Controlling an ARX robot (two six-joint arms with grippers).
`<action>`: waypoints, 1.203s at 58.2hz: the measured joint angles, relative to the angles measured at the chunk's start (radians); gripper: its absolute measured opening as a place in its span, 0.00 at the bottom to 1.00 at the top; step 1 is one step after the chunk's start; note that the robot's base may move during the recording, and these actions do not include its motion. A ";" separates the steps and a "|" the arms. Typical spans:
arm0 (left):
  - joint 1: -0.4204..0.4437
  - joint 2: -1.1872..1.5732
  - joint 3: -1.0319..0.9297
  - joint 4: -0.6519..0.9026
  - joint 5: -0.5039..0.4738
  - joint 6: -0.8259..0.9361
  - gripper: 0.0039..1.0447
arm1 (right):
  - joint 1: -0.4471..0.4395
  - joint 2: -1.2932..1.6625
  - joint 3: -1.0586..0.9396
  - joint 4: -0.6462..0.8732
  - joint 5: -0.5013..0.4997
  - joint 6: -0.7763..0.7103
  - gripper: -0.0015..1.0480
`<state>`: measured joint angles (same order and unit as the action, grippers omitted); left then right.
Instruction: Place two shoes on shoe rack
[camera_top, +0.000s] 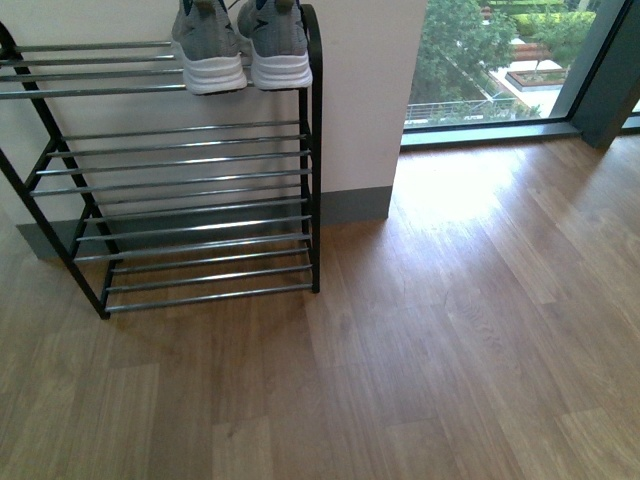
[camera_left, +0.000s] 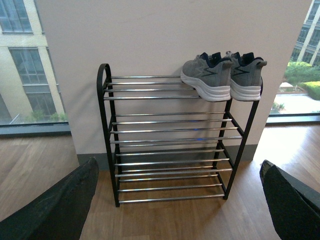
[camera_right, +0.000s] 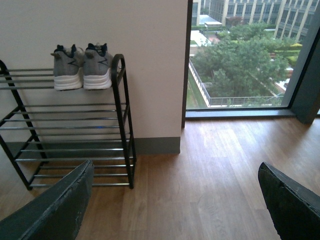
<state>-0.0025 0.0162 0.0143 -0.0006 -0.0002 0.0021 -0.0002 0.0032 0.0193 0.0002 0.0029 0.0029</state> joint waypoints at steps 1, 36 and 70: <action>0.000 0.000 0.000 0.000 0.000 0.000 0.91 | 0.000 0.000 0.000 0.000 -0.002 0.000 0.91; 0.000 0.000 0.000 0.000 0.002 0.000 0.91 | 0.000 0.000 0.000 0.000 0.001 0.000 0.91; 0.000 0.000 0.000 0.000 0.000 0.000 0.91 | 0.000 0.001 0.000 0.000 -0.002 0.000 0.91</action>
<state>-0.0025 0.0158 0.0143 -0.0002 0.0002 0.0021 -0.0002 0.0040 0.0193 -0.0002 0.0006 0.0025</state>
